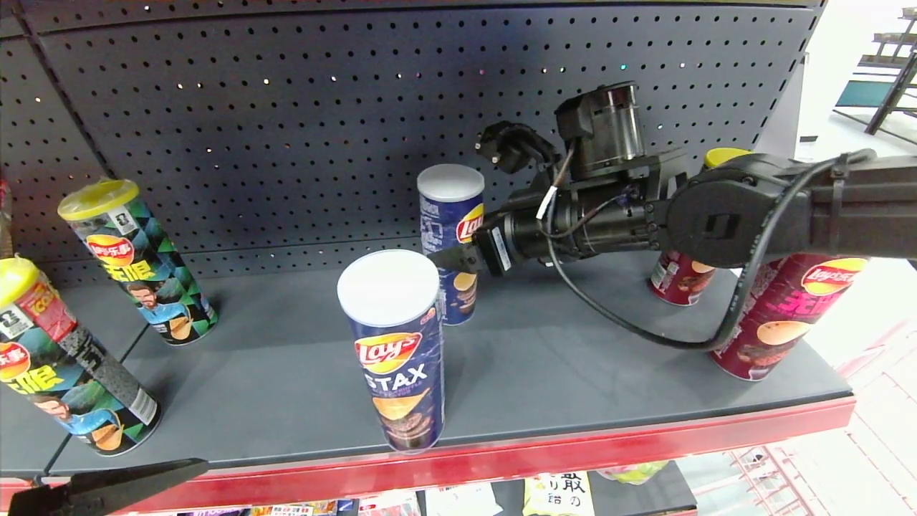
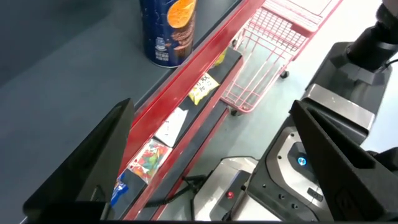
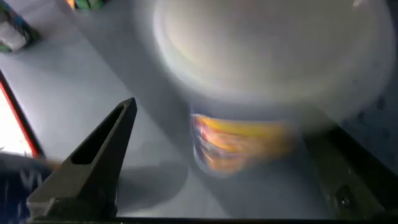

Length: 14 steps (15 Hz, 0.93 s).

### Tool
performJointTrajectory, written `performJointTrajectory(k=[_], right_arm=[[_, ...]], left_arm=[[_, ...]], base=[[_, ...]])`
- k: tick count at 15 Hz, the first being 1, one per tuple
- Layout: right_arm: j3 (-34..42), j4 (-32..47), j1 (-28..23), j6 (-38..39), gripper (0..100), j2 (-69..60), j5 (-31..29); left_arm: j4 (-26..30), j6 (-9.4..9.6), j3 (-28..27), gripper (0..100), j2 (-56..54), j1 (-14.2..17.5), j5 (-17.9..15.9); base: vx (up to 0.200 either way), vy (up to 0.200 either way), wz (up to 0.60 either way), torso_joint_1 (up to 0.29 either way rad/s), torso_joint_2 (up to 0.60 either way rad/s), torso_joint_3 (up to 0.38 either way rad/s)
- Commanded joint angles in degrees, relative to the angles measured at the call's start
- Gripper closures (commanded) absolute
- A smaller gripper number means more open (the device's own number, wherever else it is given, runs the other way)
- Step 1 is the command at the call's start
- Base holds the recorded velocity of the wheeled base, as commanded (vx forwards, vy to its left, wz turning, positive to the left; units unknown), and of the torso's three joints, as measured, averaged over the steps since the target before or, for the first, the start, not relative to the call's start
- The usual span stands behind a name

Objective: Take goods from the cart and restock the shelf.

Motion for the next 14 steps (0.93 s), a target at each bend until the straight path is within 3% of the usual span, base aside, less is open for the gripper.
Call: performJointTrajectory(k=[1, 5, 9, 10, 11, 14], right_arm=[[7.4, -0.1, -0.2, 0.2, 0, -6.8, -2.2], [19.2, -0.1, -0.3, 2.2, 0, -17.8, -5.5], [35.1, -0.1, 0.1, 1.9, 0, -34.5, -5.6], [35.1, -0.1, 0.1, 1.9, 0, -34.5, -5.6], [43.5, 0.0, 0.7, 1.6, 0, -45.3, -5.7], [52.4, 0.1, 0.1, 1.8, 0, -60.2, -7.2]], left_arm=[[0.0, -0.05, -0.1, 0, 1.2, 0.1, 1.5], [-0.2, -3.39, -1.4, 0, 4.8, 0.9, 6.1], [-0.3, -3.22, -2.5, 0, 10.0, 2.4, 7.9], [-0.3, -3.22, -2.5, 0, 10.0, 2.4, 7.9], [-0.4, -3.22, -3.6, 0, 13.0, 2.5, 8.4], [-0.4, -3.04, -4.8, 0, 17.6, 2.5, 8.5]], base=[[0.0, 0.0, 0.0, 0.0, 0.0, 0.0], [0.0, 0.0, 0.0, 0.0, 0.0, 0.0], [0.0, 0.0, 0.0, 0.0, 0.0, 0.0], [0.0, 0.0, 0.0, 0.0, 0.0, 0.0], [0.0, 0.0, 0.0, 0.0, 0.0, 0.0], [0.0, 0.0, 0.0, 0.0, 0.0, 0.0]])
